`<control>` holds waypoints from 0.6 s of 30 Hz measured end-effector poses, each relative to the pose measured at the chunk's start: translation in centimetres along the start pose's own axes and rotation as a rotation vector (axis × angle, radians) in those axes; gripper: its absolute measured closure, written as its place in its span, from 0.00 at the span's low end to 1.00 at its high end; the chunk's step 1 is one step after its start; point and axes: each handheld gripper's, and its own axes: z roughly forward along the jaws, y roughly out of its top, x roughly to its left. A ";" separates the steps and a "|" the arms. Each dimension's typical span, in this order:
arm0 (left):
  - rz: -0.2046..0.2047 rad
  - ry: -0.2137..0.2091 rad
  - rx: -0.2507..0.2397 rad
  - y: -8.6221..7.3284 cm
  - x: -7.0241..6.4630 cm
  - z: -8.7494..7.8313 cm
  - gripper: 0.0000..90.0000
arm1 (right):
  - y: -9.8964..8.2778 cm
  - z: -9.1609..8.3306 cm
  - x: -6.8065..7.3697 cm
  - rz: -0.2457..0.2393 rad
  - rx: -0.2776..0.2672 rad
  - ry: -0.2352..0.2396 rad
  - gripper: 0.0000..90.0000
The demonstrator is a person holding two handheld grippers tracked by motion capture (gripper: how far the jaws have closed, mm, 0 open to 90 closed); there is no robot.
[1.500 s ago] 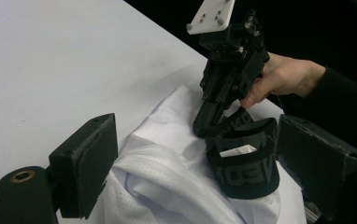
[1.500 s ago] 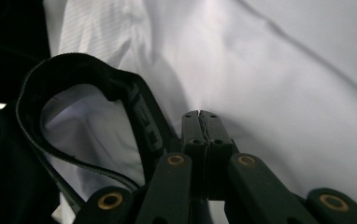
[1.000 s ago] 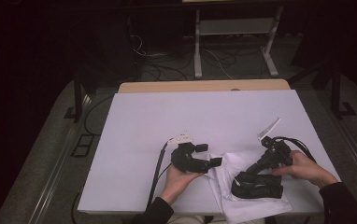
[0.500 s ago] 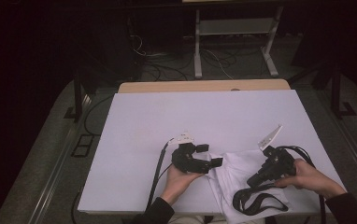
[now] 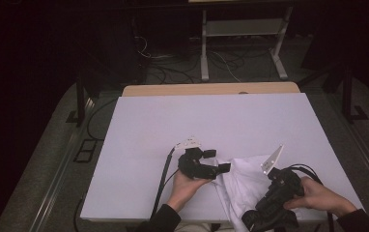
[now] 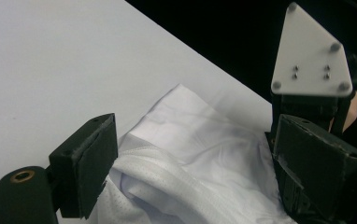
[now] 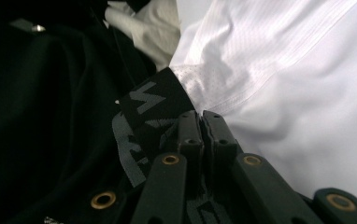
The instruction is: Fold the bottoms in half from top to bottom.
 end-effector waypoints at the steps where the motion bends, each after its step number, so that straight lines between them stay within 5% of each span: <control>1: -0.001 0.000 -0.001 0.0 0.0 0.0 0.14 | -0.1 0.2 0.0 -0.002 0.008 0.002 0.94; 11: -0.017 0.010 0.005 0.0 0.5 0.1 0.14 | -0.3 0.8 0.4 -0.017 0.036 -0.047 0.97; 18: -0.025 0.016 0.009 0.0 0.7 0.1 0.14 | -0.2 -0.3 1.0 -0.045 -0.020 -0.059 0.90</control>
